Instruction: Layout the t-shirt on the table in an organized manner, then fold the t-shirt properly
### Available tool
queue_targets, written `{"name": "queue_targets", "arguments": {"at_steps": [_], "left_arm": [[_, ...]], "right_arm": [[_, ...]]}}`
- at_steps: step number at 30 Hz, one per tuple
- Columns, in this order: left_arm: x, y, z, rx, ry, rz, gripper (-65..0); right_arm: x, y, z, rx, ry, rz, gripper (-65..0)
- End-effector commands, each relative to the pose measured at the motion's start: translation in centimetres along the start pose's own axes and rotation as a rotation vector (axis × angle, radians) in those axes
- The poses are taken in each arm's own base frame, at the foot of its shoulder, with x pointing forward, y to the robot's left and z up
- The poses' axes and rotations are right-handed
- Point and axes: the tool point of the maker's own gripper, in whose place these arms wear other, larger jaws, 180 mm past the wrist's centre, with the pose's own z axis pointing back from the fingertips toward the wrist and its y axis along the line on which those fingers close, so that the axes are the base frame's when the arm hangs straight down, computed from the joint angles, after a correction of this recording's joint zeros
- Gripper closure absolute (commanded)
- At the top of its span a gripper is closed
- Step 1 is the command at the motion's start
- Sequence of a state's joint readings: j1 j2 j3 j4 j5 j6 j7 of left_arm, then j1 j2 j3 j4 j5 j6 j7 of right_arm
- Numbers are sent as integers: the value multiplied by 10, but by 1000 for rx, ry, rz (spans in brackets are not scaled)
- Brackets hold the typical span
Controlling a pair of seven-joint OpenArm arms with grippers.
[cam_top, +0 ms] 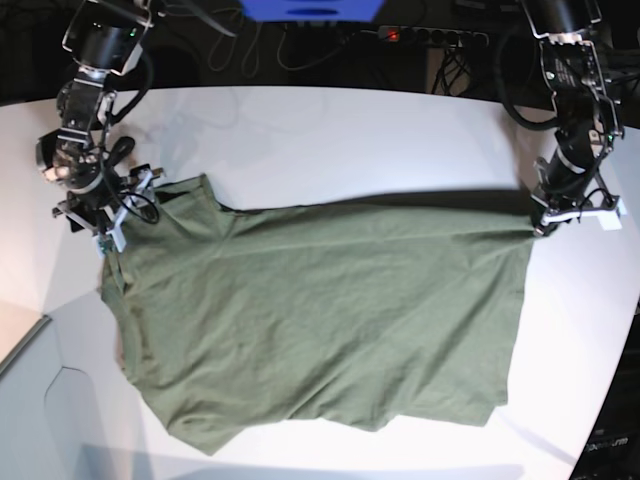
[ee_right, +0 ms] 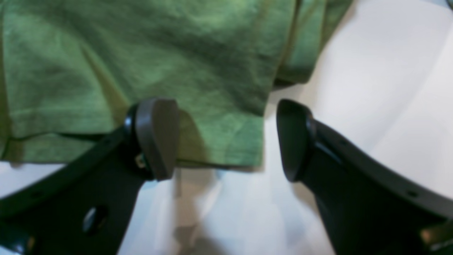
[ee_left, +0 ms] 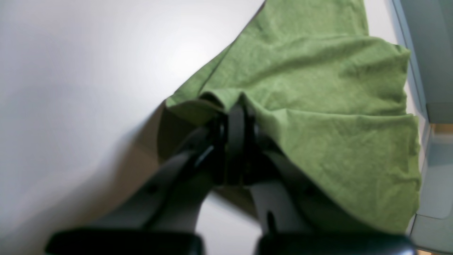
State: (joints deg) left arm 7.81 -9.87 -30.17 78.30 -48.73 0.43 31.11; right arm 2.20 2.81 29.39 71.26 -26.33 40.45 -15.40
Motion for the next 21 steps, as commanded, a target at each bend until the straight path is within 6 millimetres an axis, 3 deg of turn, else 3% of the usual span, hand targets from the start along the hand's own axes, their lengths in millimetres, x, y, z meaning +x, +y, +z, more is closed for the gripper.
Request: {"name": "queue_targets", "arguments": {"at_steps": [1,6,8,10,13,14,18,21], "left_arm": [[14,-7,1,-24,-34,-8,-4],[14,-7,1,-24,-34,-8,-3],[13,-6,1,-23,-33,-8,-3],[13,-6,1,-22,-32,-8,-3],[11,-5,2,-20,-28,-6,-3],[10,-6,2,-22,-26,-4,-3],[2,-5,4,-20,-18,5,-3],[1,-4,6,-21,-17,4,-3]], "right_arm": [[13,-9,1,-20,-43,-3,-433],[-3,3,-6,17,-5,-20,-421],[-10,7,-7,28,11,-24,-369],[-22,12,-6,39,34,-29,-256],[-33,15,-2,39,52,-38,-23],[-34,14,1,34,53,-32,0],[-38,6,26,-16,39,23,0],[-29,5,50,-62,2,65,0]]}}
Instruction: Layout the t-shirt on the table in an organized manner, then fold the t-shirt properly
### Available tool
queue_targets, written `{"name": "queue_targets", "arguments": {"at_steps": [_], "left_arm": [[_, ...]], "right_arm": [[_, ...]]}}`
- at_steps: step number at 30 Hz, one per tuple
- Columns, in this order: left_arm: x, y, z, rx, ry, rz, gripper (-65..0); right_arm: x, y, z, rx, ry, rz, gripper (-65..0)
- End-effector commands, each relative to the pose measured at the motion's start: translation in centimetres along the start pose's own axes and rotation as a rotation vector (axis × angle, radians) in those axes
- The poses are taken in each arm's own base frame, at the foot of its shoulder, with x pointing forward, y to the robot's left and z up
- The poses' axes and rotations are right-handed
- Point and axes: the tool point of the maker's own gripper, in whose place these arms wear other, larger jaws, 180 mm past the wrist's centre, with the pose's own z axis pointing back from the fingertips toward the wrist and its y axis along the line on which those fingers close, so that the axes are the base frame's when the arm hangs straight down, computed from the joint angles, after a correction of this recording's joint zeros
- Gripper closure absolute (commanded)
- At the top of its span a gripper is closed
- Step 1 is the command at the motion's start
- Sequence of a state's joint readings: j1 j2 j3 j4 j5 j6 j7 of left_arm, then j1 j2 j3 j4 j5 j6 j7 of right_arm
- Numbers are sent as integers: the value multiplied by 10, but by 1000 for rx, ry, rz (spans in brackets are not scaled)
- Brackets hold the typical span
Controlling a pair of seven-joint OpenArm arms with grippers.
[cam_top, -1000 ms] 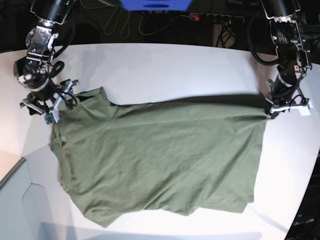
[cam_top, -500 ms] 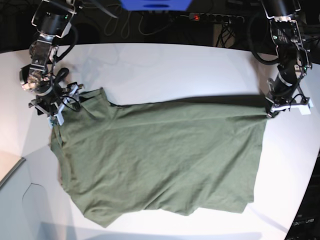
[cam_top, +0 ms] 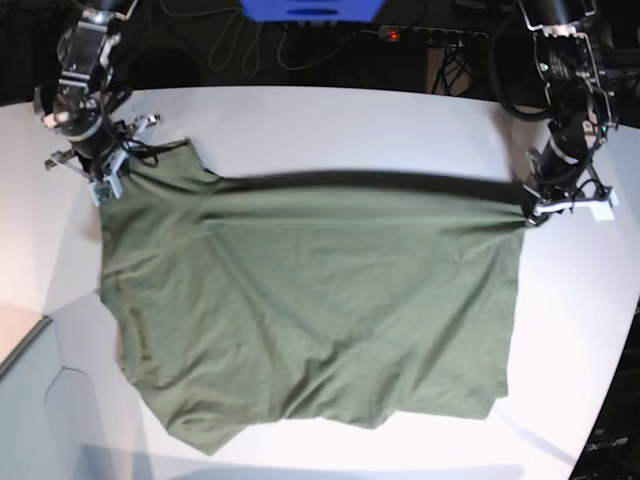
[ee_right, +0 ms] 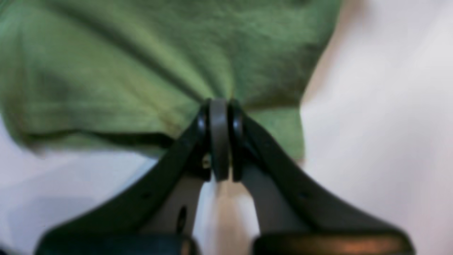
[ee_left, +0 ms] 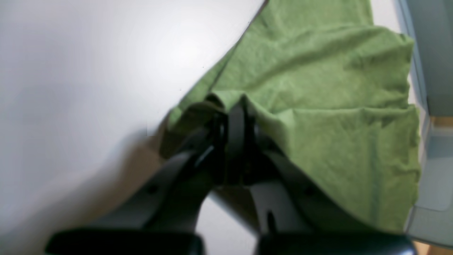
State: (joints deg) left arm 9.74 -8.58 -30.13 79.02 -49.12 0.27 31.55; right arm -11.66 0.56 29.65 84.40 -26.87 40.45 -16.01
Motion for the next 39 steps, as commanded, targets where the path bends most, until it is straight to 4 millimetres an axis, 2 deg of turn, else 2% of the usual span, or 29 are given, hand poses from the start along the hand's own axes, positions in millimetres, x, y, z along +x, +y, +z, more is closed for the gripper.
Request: {"name": "queue_targets", "arguments": {"at_steps": [1,4,10,14,19,21,26,27,30,33,36,39], "left_arm": [[19,-11,2,-31,-51,-15,-3],[14,-13,11,-37,-54,-17,-3],[12,-12,27,-42,-63,-53,-3],[6,-1,34,-17,-51,-57,-3],[-1,9,37,4,-35,-57,-3],[-1,9,37,4,-35,-57,-3],[-1,6,36,-2,-34,-58,-3],[-1,6,36,-2,-34,-58,-3],[-1,5,36,-5,-35,-59,-3],[-1,5,36,-5,-35,-58,-3],[-1,4,35,-6,-36,-58,-3],[3,-1,33,-18,-44,-59,-3]], "right_arm": [[23,-13,10,-46,-85,2,0],[24,-12,33,-80,-103,26,0],[15,8,60,-81,-97,30,0],[10,19,78,-86,-92,32,0],[15,23,95,-71,-142,-12,0],[18,21,93,-71,-150,-24,0],[23,15,68,-58,-158,-51,0],[23,13,62,-58,-156,-66,-19],[19,-10,45,-98,-119,-133,-106],[9,-39,30,-145,-62,-211,-229],[-2,-50,14,-134,-5,-250,-341],[-3,-53,11,-130,10,-250,-396]]}}
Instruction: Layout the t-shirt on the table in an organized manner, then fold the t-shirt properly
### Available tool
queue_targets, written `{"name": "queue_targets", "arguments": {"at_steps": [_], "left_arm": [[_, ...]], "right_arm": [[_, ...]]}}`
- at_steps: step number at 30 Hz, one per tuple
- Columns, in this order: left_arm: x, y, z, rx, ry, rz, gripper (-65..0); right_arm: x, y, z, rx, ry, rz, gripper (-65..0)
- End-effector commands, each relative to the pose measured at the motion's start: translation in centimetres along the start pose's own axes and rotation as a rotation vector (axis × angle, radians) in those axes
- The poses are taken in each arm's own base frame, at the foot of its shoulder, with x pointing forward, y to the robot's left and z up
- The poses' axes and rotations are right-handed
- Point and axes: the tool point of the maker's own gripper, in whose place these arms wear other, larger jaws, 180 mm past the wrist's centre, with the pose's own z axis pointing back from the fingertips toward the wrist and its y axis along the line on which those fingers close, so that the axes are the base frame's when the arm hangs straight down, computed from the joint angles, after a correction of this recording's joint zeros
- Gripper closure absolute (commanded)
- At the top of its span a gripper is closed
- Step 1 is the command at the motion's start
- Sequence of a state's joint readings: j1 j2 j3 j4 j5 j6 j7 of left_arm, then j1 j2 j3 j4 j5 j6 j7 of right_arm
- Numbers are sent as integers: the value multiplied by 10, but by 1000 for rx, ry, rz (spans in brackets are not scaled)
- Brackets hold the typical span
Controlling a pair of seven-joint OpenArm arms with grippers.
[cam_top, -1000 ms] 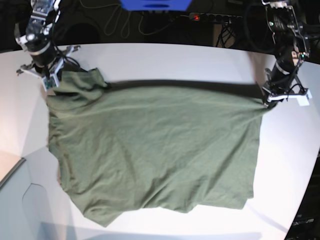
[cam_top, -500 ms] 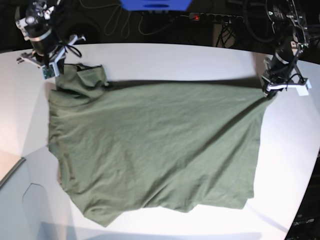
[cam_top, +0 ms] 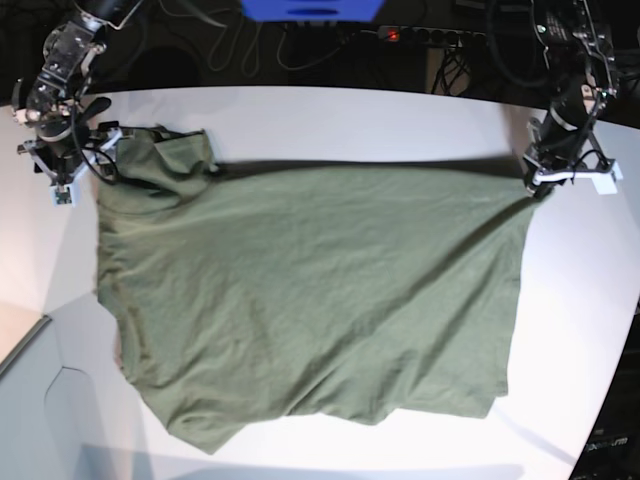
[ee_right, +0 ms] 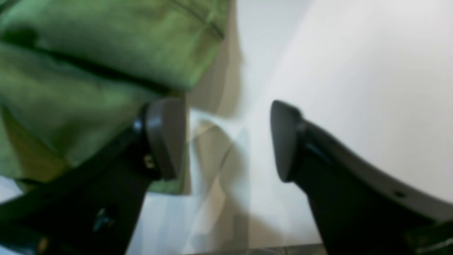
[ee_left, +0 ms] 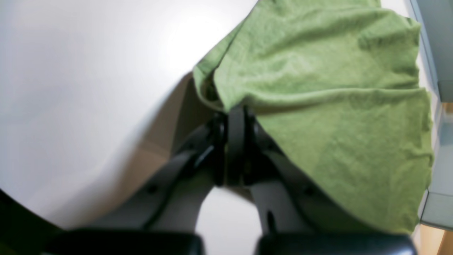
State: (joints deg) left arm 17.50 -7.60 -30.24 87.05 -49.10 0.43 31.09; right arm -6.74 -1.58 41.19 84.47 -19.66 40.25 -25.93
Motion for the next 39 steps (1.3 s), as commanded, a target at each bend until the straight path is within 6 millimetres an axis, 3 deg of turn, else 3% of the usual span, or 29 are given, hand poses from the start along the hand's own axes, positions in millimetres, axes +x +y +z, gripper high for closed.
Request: {"name": "queue_targets", "arguments": {"at_steps": [1,5,14,21,25,29,34,39], "left_arm": [[16,-10,-1,-28,-42,-14,-3],[16,-10,-1,-27,-43,-16,-3],[20,-14,-3,-35,-52,-17,-3],[20,-14,-4,-35,-52,-16,-3],[13,-5,-7,-13,-31,-2,-3],[12,-3,-10,-10,-27,8,-3],[13,-5,-9,-16,-30,9,-3],[12,-3,-7,-13,-26,11,-2]], "right_arm": [[14,-7,3,-17,-47,3,-400],[11,-3,2,-9,-41,-4,-400],[8,30,-10,73,-24,-4,-402],[-11,43,-18,112,25,-23,-390],[-28,46,-15,121,61,-24,-260],[-46,48,-9,125,94,-11,0],[-58,37,5,94,104,7,0],[-41,27,32,41,36,40,0]]}}
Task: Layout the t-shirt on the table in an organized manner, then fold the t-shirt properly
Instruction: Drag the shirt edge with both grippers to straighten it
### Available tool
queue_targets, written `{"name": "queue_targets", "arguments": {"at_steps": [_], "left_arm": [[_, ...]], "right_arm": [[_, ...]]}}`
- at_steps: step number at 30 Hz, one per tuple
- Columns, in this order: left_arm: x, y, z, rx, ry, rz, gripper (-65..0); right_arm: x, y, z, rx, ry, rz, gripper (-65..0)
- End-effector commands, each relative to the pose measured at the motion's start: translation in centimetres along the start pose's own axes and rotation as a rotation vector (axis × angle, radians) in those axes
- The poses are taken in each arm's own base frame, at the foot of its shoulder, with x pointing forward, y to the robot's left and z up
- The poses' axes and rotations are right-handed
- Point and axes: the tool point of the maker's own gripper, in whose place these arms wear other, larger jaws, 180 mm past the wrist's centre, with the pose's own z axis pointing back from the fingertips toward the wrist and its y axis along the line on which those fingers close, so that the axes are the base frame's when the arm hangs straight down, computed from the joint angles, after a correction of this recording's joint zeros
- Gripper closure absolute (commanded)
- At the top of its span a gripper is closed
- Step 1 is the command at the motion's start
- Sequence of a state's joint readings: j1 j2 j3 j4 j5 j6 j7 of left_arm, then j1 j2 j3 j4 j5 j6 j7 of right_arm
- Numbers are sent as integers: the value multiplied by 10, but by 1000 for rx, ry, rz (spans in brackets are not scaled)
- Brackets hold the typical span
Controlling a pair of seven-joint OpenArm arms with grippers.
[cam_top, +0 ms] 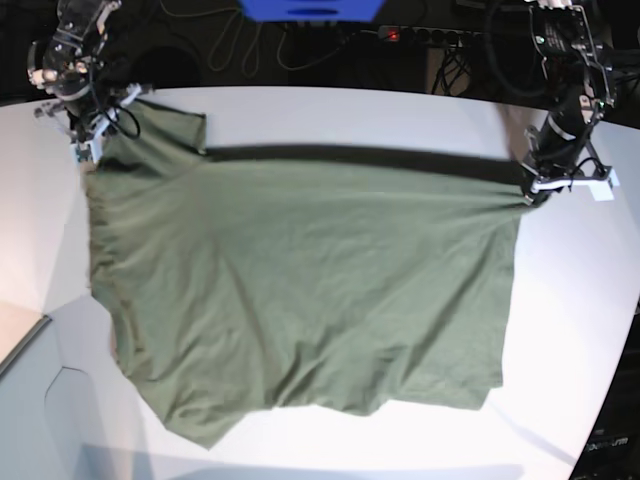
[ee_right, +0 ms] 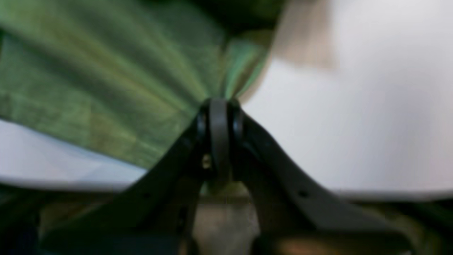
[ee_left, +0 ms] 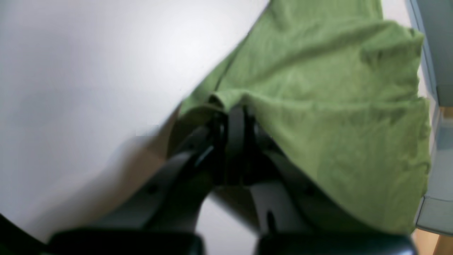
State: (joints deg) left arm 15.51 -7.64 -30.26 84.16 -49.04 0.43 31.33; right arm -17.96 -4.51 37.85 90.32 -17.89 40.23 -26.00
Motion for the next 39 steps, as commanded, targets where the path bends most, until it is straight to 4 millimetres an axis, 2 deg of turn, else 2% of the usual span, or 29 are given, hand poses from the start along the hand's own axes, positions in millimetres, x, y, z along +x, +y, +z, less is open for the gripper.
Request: {"name": "queue_targets", "arguments": {"at_steps": [1,9,16,22,34,39], "left_arm": [[14,-5,3,-20,-39,-9,-2],[9,1,7,-7,-28,-13,-2],[8,3,8,-2,-28,-13,-2],[12,-1,6,-11,-39,-13,-2],[48,-50,-15,-109,-112,-8,-2],[59,-64,-19,-137,-136,-7,-2]], "right_arm": [[17,-8,9,-25,-67,5,0],[36,-8,47,-48,-172,3,0],[40,-6,51,-38,-201,-18,0],[64,-21,68,-63,-310,-79,0],[132,-32,67,-87,-466,-85,0],[155,-34,64,-85,-520,-101,0]]}}
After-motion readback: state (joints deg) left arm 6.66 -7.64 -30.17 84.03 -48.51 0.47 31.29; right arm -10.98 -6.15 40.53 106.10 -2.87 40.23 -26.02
